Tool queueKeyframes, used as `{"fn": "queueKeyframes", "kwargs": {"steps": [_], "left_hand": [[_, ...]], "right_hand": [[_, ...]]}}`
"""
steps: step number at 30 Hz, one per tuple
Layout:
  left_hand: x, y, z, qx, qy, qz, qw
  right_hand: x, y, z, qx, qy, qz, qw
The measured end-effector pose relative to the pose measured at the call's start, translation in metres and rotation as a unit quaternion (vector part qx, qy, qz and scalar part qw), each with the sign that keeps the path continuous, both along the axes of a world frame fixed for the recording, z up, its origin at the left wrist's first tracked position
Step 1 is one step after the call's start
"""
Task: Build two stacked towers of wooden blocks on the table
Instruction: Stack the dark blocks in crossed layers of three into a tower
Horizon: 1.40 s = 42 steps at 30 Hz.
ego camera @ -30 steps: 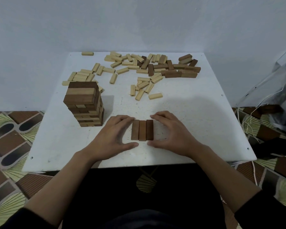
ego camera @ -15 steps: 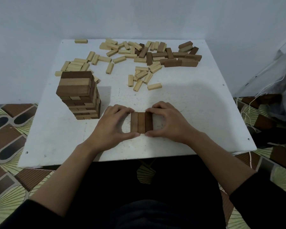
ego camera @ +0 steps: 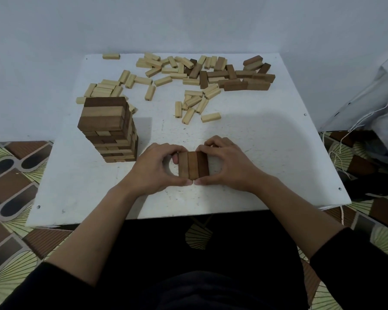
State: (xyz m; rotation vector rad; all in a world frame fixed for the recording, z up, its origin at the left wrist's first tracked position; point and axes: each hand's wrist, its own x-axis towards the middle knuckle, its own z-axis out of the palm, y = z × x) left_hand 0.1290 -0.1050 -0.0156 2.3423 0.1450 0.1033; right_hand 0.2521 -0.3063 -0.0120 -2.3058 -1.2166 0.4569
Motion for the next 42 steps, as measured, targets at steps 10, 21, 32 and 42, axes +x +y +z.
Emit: {"fn": "queueKeyframes", "kwargs": {"steps": [10,21,32,42], "left_hand": [[0.004,0.003,-0.001,0.011,0.013,-0.022,1.000],[0.006,0.004,-0.006,-0.010,0.010,-0.019,1.000],[0.006,0.004,-0.005,-0.024,0.018,-0.015,0.999],[0.004,-0.002,0.004,-0.043,0.010,-0.029,0.999]], "right_hand": [[-0.005,-0.003,0.001,0.018,0.005,-0.010,1.000],[0.003,-0.012,-0.004,0.039,0.052,-0.011,0.998],[0.002,-0.004,-0.005,0.038,0.025,-0.002,0.999],[0.004,0.001,-0.003,0.022,0.020,0.025,0.999]]}}
